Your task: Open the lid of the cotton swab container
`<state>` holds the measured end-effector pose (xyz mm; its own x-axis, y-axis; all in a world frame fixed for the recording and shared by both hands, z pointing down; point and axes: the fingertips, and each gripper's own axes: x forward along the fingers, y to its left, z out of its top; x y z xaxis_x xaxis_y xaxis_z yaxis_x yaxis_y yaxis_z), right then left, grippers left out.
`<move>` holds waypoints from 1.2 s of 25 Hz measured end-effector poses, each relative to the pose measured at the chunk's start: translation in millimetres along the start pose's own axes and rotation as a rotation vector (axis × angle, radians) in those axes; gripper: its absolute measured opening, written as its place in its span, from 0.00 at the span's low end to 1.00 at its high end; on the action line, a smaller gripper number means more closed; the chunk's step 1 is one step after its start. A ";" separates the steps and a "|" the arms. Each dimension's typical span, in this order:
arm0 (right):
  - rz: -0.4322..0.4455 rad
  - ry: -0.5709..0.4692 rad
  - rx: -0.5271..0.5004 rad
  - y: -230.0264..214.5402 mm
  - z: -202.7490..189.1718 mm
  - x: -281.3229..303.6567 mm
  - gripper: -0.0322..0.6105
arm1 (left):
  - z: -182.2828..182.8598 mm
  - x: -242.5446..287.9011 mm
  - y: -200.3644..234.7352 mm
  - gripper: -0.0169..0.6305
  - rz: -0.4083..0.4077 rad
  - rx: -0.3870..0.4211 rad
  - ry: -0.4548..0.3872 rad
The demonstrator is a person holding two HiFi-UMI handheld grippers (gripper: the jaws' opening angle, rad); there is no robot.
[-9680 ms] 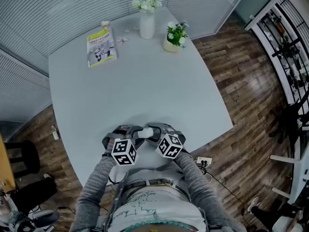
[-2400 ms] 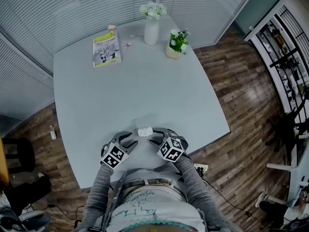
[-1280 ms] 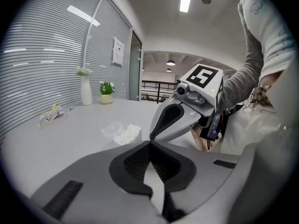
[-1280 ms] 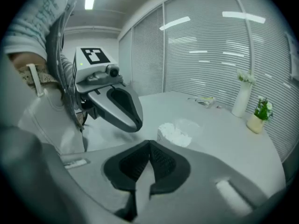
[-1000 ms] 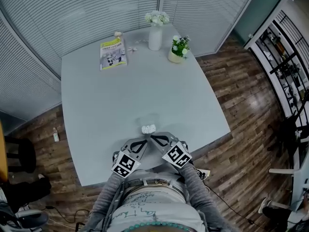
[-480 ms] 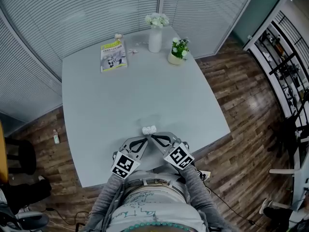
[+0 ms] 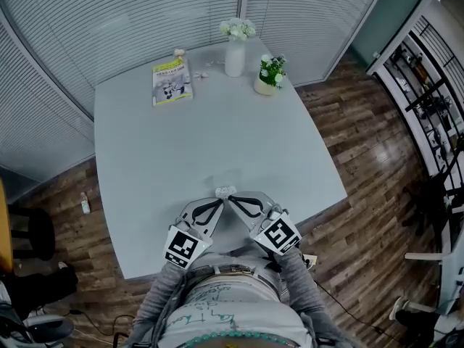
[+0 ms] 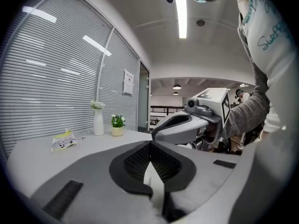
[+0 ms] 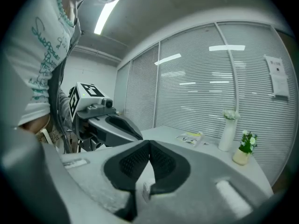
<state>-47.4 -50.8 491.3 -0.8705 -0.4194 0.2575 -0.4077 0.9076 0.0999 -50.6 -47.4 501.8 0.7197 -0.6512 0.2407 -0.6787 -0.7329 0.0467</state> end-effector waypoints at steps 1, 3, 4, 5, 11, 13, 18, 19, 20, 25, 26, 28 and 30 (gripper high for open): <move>-0.005 -0.015 -0.004 -1.2 6.2 -1.7 0.05 | 5.5 -0.7 0.4 0.02 0.002 0.001 -0.013; -0.014 -0.041 -0.011 -3.3 19.7 -5.4 0.05 | 17.4 -2.0 0.4 0.02 0.004 0.010 -0.038; -0.019 -0.053 -0.011 -4.2 27.8 -7.3 0.05 | 23.6 -3.0 0.1 0.02 0.005 0.017 -0.050; -0.024 -0.063 -0.010 -4.9 36.3 -9.3 0.05 | 29.7 -4.0 -0.4 0.02 0.005 0.025 -0.062; -0.048 -0.096 -0.041 -5.6 65.2 -18.7 0.05 | 56.7 -9.8 -2.0 0.02 0.012 0.053 -0.118; -0.051 -0.095 -0.057 -4.2 70.9 -20.3 0.05 | 62.5 -11.7 -1.8 0.02 0.018 0.058 -0.129; -0.047 -0.098 -0.055 1.4 77.8 -19.8 0.05 | 67.9 -15.8 -3.4 0.02 0.028 0.053 -0.146; -0.046 -0.100 -0.055 2.1 78.3 -19.2 0.05 | 67.8 -16.1 -3.3 0.02 0.029 0.051 -0.147; -0.045 -0.101 -0.056 2.6 78.7 -18.7 0.05 | 67.8 -16.3 -3.3 0.02 0.030 0.051 -0.147; -0.047 -0.106 -0.049 4.5 79.5 -18.6 0.05 | 68.2 -17.2 -3.9 0.02 0.033 0.054 -0.151; -0.046 -0.103 -0.052 4.4 78.9 -18.7 0.05 | 68.4 -16.7 -3.8 0.02 0.033 0.052 -0.152; -0.045 -0.100 -0.050 3.8 77.9 -19.0 0.05 | 68.4 -15.6 -4.0 0.02 0.032 0.046 -0.152; -0.049 -0.104 -0.037 3.2 77.9 -19.2 0.05 | 67.6 -14.9 -4.3 0.02 0.030 0.044 -0.150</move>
<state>-53.5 -41.2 411.8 -0.8743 -0.4613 0.1507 -0.4419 0.8852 0.1456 -48.4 -47.8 432.5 0.7155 -0.6923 0.0932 -0.6952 -0.7188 -0.0019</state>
